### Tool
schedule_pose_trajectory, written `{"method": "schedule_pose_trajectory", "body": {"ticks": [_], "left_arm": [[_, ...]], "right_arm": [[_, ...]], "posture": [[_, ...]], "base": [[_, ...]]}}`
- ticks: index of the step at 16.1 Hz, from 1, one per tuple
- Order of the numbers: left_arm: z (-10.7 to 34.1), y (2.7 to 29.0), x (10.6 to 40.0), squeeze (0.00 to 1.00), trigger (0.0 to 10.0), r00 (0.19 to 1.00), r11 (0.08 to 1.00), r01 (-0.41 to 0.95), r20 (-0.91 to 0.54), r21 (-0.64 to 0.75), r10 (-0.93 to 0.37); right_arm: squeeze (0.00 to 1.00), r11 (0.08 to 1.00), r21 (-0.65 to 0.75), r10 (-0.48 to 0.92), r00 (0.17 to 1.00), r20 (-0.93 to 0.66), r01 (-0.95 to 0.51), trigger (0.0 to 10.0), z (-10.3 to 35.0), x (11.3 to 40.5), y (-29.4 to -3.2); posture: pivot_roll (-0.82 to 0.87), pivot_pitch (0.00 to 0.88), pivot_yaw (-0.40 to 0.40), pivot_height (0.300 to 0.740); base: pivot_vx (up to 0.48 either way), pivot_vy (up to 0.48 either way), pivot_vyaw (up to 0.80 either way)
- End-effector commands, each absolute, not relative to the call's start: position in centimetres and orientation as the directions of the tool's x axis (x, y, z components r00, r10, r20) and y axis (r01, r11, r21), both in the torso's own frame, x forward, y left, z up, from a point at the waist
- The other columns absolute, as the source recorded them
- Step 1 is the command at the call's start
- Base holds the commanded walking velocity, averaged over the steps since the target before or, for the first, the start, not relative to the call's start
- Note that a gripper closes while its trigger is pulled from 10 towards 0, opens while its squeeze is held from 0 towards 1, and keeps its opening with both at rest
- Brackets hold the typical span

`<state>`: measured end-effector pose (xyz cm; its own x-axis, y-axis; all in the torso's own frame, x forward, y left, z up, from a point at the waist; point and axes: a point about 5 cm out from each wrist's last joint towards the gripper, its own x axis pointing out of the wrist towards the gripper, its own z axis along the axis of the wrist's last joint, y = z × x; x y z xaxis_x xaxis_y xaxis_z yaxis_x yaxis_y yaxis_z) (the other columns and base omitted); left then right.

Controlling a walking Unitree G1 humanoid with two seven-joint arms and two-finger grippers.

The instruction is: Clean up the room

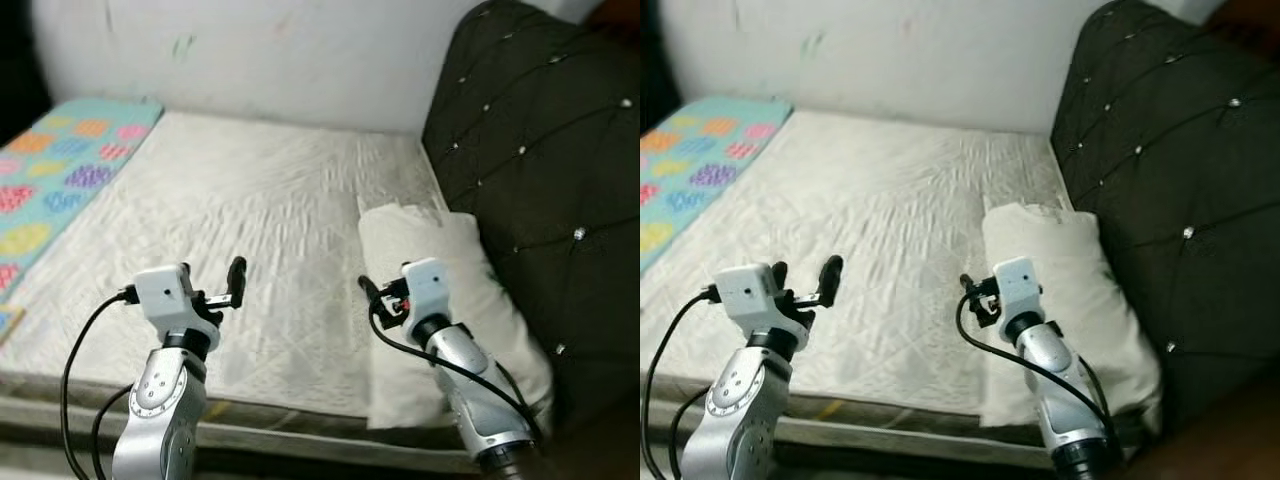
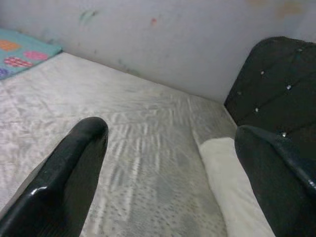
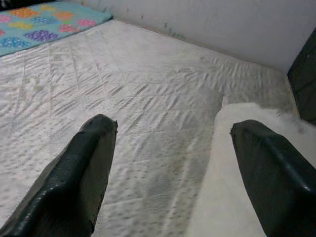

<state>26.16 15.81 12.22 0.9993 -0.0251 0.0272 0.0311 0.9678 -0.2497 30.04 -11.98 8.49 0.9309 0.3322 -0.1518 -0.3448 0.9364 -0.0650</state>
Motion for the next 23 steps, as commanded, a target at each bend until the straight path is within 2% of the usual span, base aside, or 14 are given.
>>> {"method": "schedule_pose_trajectory", "body": {"ticks": [1,9,15,23], "left_arm": [[12.2,16.2,26.1,0.0,10.0,0.999,0.971,0.015,0.034,-0.238,-0.007],[11.9,16.1,25.8,0.0,10.0,1.0,0.969,0.024,0.021,-0.246,-0.019],[12.3,15.5,25.5,0.0,10.0,0.997,0.962,0.075,0.054,-0.262,-0.063],[12.5,15.4,25.6,0.0,10.0,0.995,0.959,0.096,0.064,-0.266,-0.082]], "right_arm": [[0.0,0.938,-0.065,0.333,0.936,-0.118,-0.341,10.0,9.6,30.7,-11.7],[0.0,0.936,-0.075,0.332,0.933,-0.139,-0.344,10.0,10.0,30.5,-12.8],[0.0,0.928,-0.076,0.351,0.925,-0.145,-0.364,10.0,10.1,30.1,-13.0],[0.0,0.922,-0.07,0.368,0.919,-0.14,-0.38,10.0,10.3,30.2,-12.7]], "posture": [[0.0,0.0,-0.051,0.74],[-0.01,0.0,-0.066,0.74],[-0.02,0.0,-0.068,0.74],[-0.02,0.0,-0.067,0.74]], "base": [[0.0,0.48,0.0],[0.0,0.48,0.0],[0.0,0.0,0.0],[0.316,0.0,0.0]]}}
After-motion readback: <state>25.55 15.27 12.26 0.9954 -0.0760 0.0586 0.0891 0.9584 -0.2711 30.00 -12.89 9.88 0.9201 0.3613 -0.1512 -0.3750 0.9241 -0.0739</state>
